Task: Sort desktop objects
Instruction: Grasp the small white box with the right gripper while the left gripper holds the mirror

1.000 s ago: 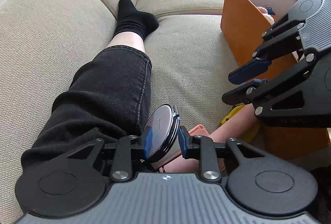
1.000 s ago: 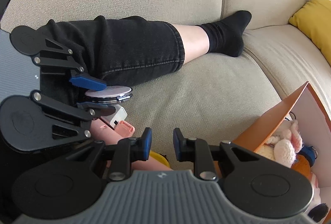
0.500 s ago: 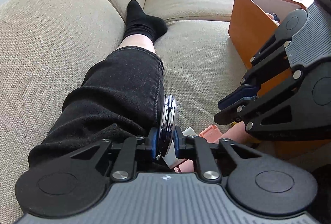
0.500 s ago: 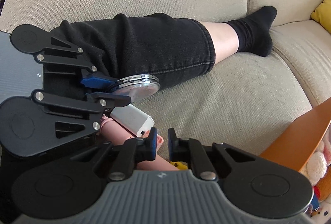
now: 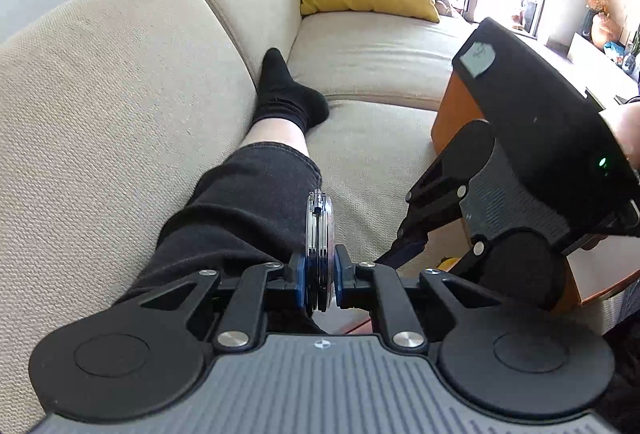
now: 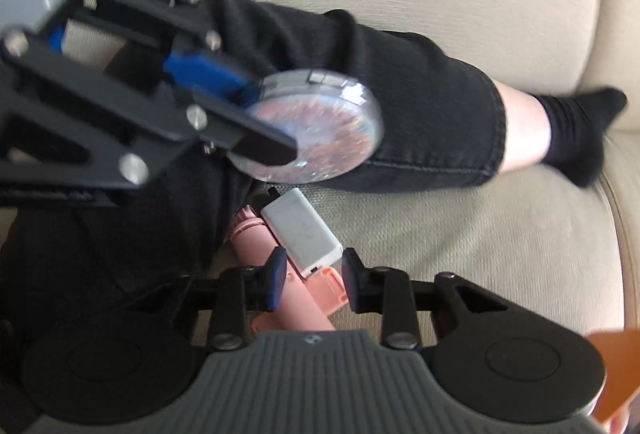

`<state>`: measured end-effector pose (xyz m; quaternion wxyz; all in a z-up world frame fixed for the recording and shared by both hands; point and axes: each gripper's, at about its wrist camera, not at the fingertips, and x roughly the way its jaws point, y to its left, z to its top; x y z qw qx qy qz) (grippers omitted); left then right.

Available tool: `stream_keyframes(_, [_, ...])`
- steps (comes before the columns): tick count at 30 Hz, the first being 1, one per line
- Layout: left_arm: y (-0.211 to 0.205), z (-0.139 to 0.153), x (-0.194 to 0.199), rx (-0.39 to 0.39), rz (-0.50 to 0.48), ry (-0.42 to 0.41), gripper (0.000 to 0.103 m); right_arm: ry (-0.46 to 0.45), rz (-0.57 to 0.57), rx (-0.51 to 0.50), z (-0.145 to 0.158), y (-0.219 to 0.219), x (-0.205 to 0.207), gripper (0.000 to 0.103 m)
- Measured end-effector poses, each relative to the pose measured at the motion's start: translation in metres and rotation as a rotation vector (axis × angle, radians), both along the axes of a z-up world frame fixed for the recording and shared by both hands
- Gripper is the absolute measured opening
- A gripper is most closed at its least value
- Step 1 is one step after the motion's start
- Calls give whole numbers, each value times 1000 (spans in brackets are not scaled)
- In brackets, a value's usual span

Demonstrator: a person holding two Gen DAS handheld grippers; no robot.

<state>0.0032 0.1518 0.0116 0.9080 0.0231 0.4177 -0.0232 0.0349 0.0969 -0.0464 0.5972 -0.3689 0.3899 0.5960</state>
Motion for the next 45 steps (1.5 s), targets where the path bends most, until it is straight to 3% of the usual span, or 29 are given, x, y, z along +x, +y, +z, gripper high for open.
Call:
stream_keyframes(2, [6,3,-1,3,26,-10,15,-9,53,-20,-2,6,1,32])
stream_keyframes(6, [19,5,-3,-66,48,-13,15,-37,134,-76,-11,18,1,32])
stream_keyframes(16, [29,1,-2,-127,66,-26,15,-58,291,-101,-20,42,-4,37])
stream_keyframes(23, [26,-1,1,-134,67,-24,15,-33,252,-100,-28,42,3,39])
stream_keyframes(36, [13,10,8,-116,87,-78,15,-165,244,-59,8,17,-15,34])
stream_keyframes(41, [15,24,-1,-128,102,-113,15,-245,164,-56,31,2,-14,34])
stream_keyframes(45, [9,31,-9,-138,81,-132,15,-228,22,-10,56,-26,-5,34])
